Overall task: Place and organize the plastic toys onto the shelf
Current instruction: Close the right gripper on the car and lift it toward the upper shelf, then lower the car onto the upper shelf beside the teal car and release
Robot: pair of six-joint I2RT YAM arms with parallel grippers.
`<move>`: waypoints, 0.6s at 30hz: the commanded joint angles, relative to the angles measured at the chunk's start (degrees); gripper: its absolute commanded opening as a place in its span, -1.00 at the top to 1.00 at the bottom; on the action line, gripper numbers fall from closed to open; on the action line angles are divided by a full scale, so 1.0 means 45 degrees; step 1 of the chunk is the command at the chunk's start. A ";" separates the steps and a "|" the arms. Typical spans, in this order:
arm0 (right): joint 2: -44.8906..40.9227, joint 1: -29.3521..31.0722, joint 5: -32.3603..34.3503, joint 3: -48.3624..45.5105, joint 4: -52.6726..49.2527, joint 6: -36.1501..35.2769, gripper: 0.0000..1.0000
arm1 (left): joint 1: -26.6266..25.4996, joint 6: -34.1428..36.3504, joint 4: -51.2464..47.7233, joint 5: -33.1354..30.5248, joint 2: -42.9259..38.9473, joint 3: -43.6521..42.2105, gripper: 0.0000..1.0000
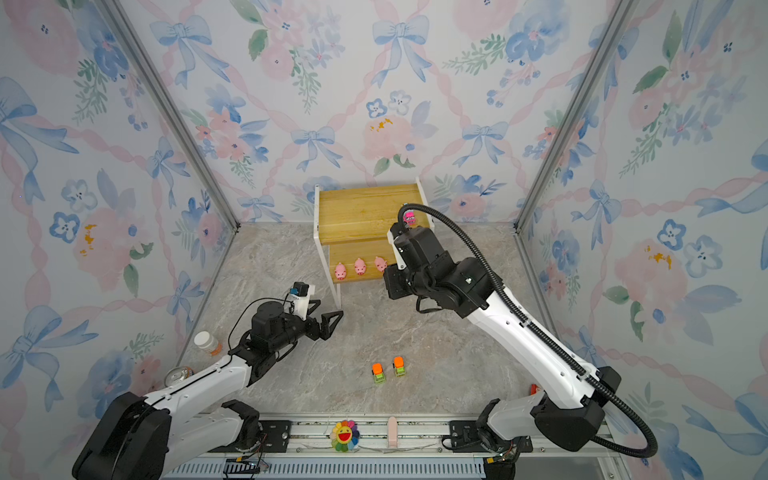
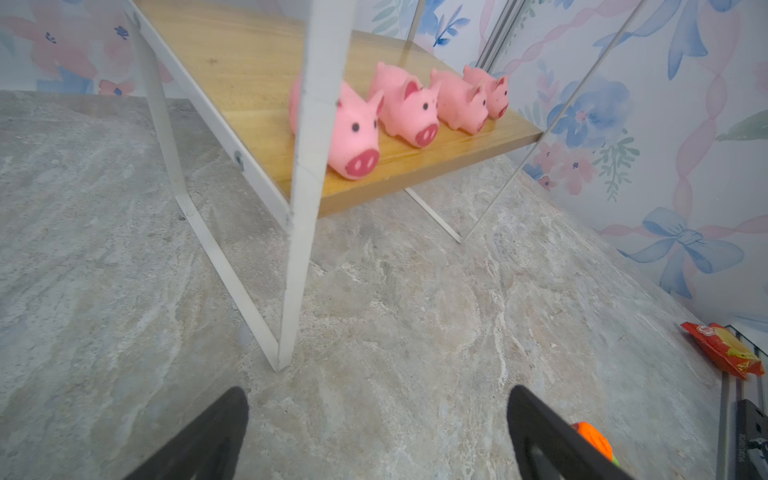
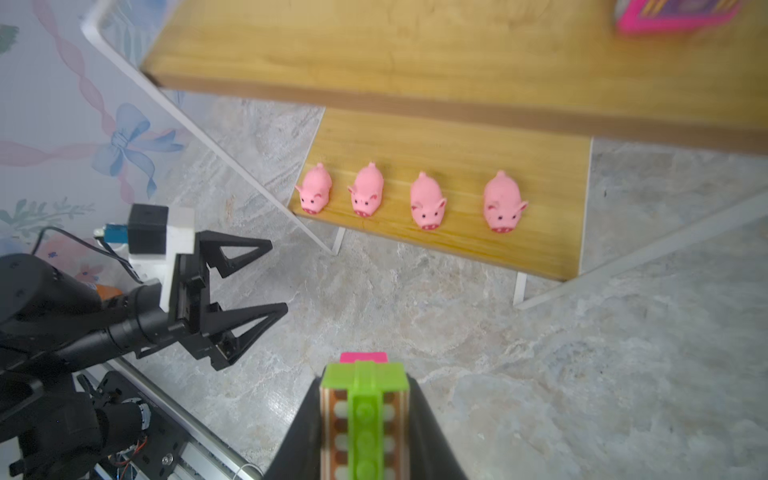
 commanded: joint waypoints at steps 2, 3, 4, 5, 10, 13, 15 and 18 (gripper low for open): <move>0.1141 -0.0920 -0.0056 0.2437 -0.0754 -0.1034 0.70 | -0.0024 0.0608 -0.0425 0.0061 -0.0037 0.0599 -0.96; 0.1430 -0.1108 -0.0114 0.2885 -0.0735 -0.1077 0.70 | -0.0011 0.0646 -0.0422 0.0095 0.0014 0.0690 -0.96; 0.1754 -0.1282 -0.0193 0.3340 -0.0663 -0.1146 0.71 | -0.0011 0.0657 -0.0454 0.0138 0.0092 0.0772 -0.96; 0.2043 -0.1446 -0.0372 0.3755 -0.0549 -0.1212 0.71 | -0.0011 0.0687 -0.0442 0.0214 0.0158 0.0865 -0.96; 0.3496 -0.1751 -0.0499 0.5440 -0.0206 -0.1355 0.71 | -0.0011 0.0746 -0.0452 0.0391 0.0439 0.1134 -0.96; 0.4202 -0.1743 -0.0381 0.6083 0.0019 -0.1416 0.71 | -0.0012 0.0765 -0.0461 0.0433 0.0534 0.1199 -0.96; 0.4572 -0.1740 -0.0330 0.6320 0.0224 -0.1434 0.71 | -0.0026 0.0765 -0.0473 0.0413 0.0546 0.1199 -0.96; 0.5156 -0.1693 -0.0126 0.6798 0.0220 -0.1489 0.71 | -0.0011 0.0765 -0.0474 0.0374 0.0609 0.1186 -0.96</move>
